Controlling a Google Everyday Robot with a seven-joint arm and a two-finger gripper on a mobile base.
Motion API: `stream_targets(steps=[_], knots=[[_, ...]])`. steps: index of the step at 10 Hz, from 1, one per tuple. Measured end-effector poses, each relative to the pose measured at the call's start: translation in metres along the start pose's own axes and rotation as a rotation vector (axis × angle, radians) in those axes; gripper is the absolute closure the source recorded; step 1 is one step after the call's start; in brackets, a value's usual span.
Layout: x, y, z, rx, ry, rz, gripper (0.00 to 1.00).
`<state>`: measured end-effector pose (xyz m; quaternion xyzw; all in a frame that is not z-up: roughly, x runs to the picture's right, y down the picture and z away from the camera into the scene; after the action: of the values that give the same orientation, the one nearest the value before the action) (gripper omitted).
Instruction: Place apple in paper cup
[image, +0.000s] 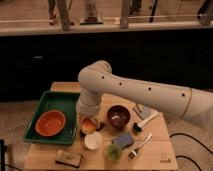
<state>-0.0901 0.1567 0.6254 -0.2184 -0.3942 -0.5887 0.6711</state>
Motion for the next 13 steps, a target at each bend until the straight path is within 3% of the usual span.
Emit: stream_targets(steps=[1, 2, 5, 13], knots=[[-0.0007, 0.0017, 0.0016, 0.001, -0.002, 0.003, 0.55], [-0.0024, 0.0046, 0.0034, 0.000, -0.003, 0.008, 0.40], [-0.0048, 0.0083, 0.0035, -0.002, 0.001, 0.012, 0.20], [-0.0078, 0.0106, 0.0025, -0.009, 0.006, 0.007, 0.20]])
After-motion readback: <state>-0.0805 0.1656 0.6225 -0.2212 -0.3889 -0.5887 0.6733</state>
